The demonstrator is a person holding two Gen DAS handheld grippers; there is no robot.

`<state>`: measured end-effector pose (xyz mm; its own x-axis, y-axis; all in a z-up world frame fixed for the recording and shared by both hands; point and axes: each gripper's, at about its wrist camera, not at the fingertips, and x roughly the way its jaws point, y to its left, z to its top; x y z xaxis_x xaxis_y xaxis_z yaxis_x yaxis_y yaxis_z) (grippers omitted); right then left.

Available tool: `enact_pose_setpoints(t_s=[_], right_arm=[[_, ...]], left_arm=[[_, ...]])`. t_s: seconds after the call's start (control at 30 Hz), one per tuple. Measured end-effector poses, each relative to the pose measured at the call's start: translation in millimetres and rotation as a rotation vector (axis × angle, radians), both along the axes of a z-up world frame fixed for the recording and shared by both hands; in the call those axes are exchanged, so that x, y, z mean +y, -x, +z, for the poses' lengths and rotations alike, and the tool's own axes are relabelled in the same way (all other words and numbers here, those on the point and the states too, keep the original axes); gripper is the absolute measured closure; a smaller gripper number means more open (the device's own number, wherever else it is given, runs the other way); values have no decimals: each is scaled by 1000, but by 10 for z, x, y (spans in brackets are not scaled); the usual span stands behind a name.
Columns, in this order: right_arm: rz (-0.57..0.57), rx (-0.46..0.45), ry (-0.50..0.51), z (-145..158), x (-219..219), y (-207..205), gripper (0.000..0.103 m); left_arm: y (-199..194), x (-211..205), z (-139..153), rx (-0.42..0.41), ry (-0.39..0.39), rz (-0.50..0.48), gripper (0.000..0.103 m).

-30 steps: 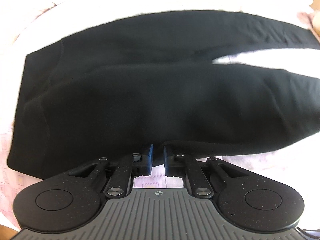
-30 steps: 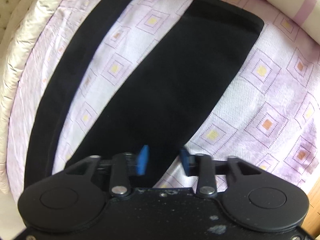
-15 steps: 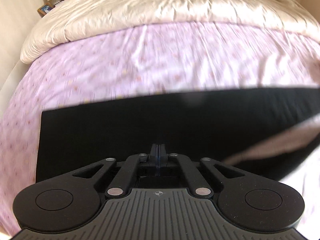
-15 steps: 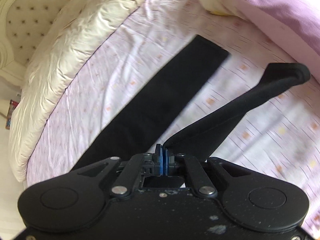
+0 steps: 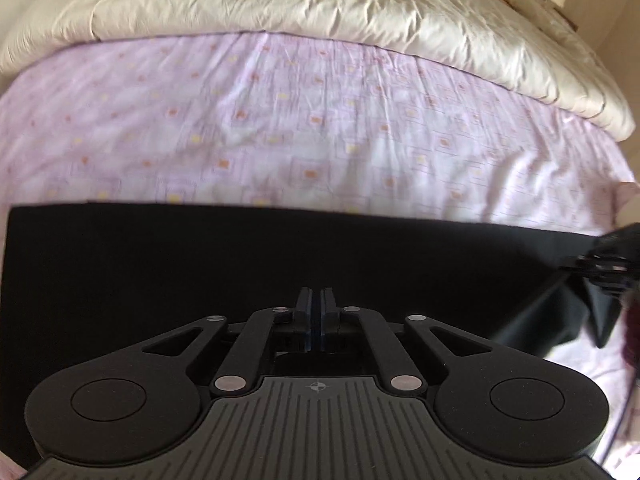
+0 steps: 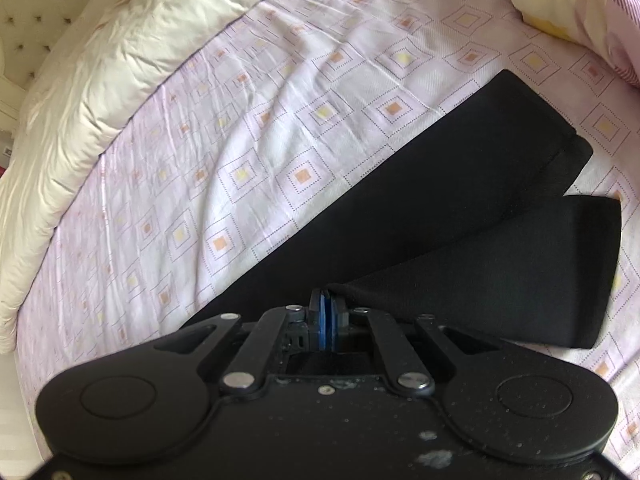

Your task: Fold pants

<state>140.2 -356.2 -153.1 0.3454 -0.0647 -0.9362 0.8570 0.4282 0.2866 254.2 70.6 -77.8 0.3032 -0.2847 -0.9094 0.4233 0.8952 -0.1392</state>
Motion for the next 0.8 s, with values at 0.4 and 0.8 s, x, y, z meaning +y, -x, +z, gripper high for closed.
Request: enact_pose_setpoints(t_s=[0.4, 0.8], right_arm=[[8, 7, 0, -22, 23, 16, 98], [18, -9, 19, 108, 57, 110, 98]], left_arm=[[686, 119, -54, 20, -37, -210, 30], [684, -30, -382, -35, -199, -388, 90]])
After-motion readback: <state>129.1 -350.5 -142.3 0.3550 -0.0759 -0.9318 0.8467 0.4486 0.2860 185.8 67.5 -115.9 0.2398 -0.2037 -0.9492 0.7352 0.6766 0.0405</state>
